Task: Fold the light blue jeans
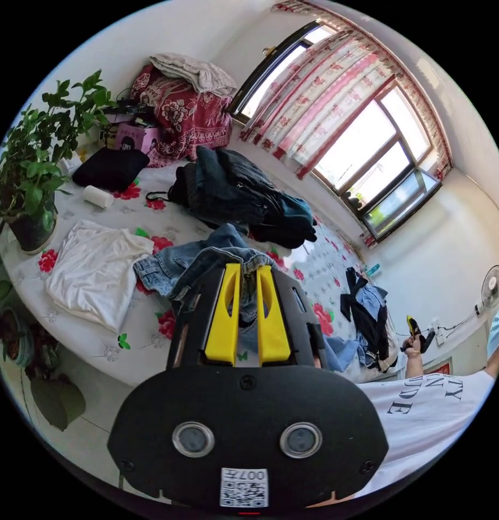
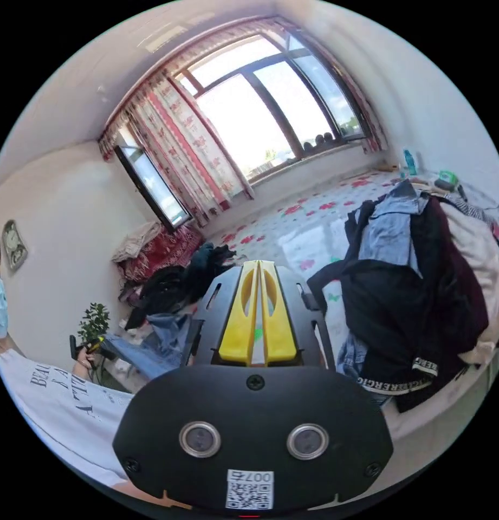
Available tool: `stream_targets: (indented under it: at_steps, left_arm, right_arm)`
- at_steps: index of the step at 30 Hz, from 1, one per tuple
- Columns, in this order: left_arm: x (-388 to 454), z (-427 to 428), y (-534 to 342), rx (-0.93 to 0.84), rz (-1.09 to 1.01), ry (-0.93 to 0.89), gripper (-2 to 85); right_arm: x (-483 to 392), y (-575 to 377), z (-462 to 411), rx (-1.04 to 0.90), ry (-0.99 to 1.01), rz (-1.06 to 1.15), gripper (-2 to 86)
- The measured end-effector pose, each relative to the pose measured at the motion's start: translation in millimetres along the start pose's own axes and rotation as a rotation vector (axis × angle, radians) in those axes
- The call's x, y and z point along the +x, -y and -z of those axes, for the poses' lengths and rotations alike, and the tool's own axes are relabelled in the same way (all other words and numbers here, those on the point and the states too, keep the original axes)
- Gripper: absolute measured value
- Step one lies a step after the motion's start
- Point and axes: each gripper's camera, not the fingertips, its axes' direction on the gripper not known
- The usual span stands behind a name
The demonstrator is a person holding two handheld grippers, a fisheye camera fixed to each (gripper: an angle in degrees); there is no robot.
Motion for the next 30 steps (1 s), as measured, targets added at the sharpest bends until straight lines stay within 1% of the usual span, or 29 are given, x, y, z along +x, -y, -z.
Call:
stream_targets:
  at_steps: [1,2,3,4,5,6,7,9,11,12,13,15,18,19,20,22,23,24,27,28,30]
  left_arm:
    - [-5,-1,-11,-0.012,0.014,0.028,5.1]
    - [-9,-2,-18,-0.021,0.027,0.043,5.1]
    - [-19,-4,-31,-0.044,0.070,0.065,5.1]
    - [-30,-3,-45,-0.060,0.124,0.072,5.0]
    - [-35,-1,-52,-0.060,0.146,0.074,5.0]
    - [-43,7,-65,-0.049,0.185,0.077,5.0]
    - [-51,16,-76,-0.038,0.219,0.070,5.0]
    - [-58,26,-87,-0.047,0.260,0.069,5.0]
    - [-59,30,-93,-0.069,0.271,0.101,5.0]
    - [-59,31,-95,-0.076,0.278,0.113,5.0]
    - [-57,29,-95,-0.072,0.287,0.112,5.0]
    - [-54,24,-93,-0.052,0.295,0.099,5.0]
    - [-54,7,-88,-0.024,0.350,0.047,5.0]
    - [-53,2,-84,-0.032,0.383,0.033,5.0]
    - [-51,1,-81,-0.041,0.384,0.039,5.0]
    - [-30,2,-67,-0.081,0.314,0.113,5.0]
    - [-24,4,-65,-0.089,0.288,0.134,5.0]
    - [-12,7,-63,-0.102,0.246,0.174,5.0]
    - [-1,17,-77,-0.121,0.236,0.216,5.0]
    - [-4,19,-90,-0.127,0.264,0.220,5.0]
    - [-13,17,-113,-0.157,0.323,0.235,5.1]
  right_arm:
    - [2,-7,-5,-0.030,-0.032,-0.004,2.9]
    - [13,-27,-23,-0.107,-0.059,-0.022,4.8]
    - [30,-55,-48,-0.215,-0.062,-0.083,6.3]
    - [41,-71,-61,-0.272,-0.053,-0.128,7.0]
    - [61,-107,-85,-0.353,-0.017,-0.215,7.6]
    - [78,-144,-104,-0.399,0.005,-0.304,7.9]
    - [86,-162,-112,-0.416,0.011,-0.350,7.9]
    - [105,-213,-135,-0.424,0.025,-0.470,7.8]
    - [113,-234,-150,-0.416,0.025,-0.529,7.4]
    - [115,-240,-153,-0.328,0.054,-0.543,7.0]
    - [117,-242,-156,-0.313,0.061,-0.566,6.8]
    - [131,-245,-174,-0.256,0.156,-0.653,5.2]
    - [153,-239,-201,-0.261,0.314,-0.806,2.7]
    - [152,-232,-202,-0.249,0.337,-0.799,2.3]
    - [146,-210,-201,-0.219,0.386,-0.747,1.4]
    - [127,-164,-185,-0.161,0.477,-0.615,0.6]
    - [105,-130,-167,-0.137,0.509,-0.492,0.3]
    - [76,-98,-143,-0.127,0.495,-0.324,0.1]
    - [27,-66,-88,-0.107,0.382,-0.027,0.0]
    - [24,-67,-83,-0.118,0.350,-0.010,0.1]
    - [34,-92,-86,-0.224,0.173,-0.023,0.5]
